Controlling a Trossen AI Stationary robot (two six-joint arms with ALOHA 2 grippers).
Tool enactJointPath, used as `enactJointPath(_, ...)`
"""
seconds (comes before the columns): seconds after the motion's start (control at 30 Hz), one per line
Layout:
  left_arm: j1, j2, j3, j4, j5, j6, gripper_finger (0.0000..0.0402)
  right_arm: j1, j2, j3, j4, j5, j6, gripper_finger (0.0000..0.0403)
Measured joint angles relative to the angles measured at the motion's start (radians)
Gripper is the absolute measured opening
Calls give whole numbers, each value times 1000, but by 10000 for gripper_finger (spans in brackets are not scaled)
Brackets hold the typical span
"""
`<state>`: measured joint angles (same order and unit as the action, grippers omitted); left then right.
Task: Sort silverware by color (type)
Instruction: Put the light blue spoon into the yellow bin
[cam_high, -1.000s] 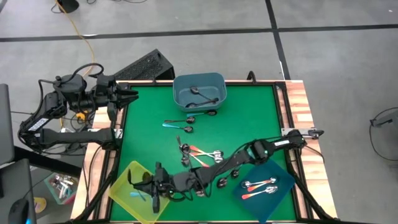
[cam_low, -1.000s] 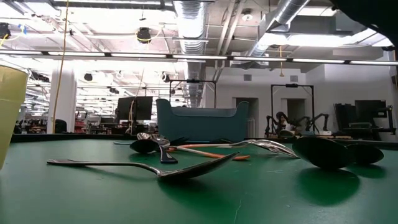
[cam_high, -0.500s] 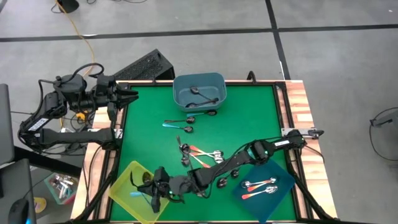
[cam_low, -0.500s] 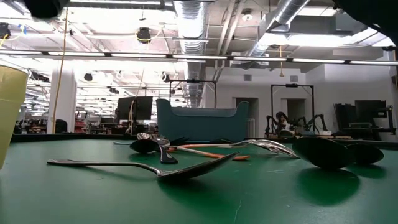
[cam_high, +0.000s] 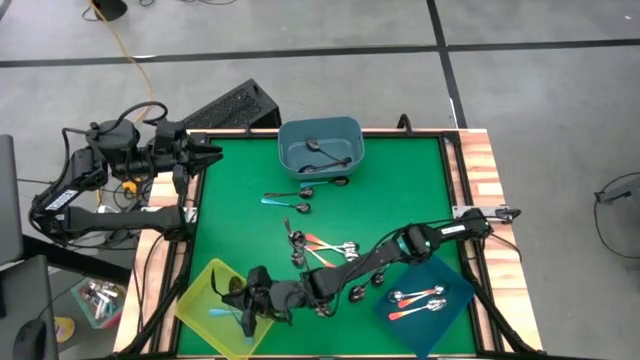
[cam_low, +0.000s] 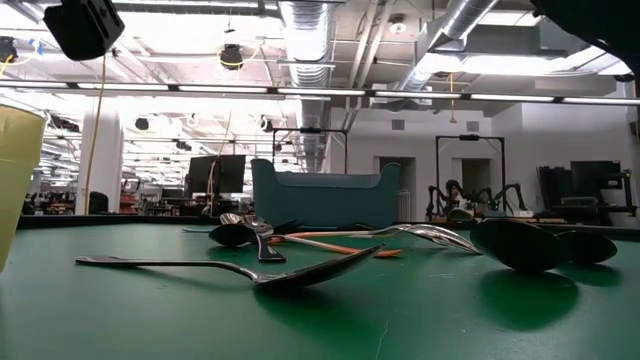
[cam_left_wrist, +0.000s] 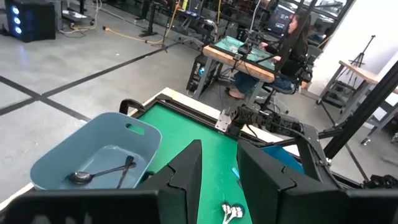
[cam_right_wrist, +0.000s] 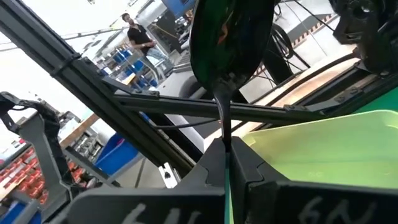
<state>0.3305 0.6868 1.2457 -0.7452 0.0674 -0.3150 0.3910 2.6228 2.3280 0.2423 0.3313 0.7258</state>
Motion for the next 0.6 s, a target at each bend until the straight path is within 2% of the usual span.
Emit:
enactJointPath(0.33,0,0,0,-1,-3,6,86,7,82,0,131,-33,49,8)
enactJointPath(0.6,0,0,0,-7,-3,8,86,0,103,1,77,-77,56,8)
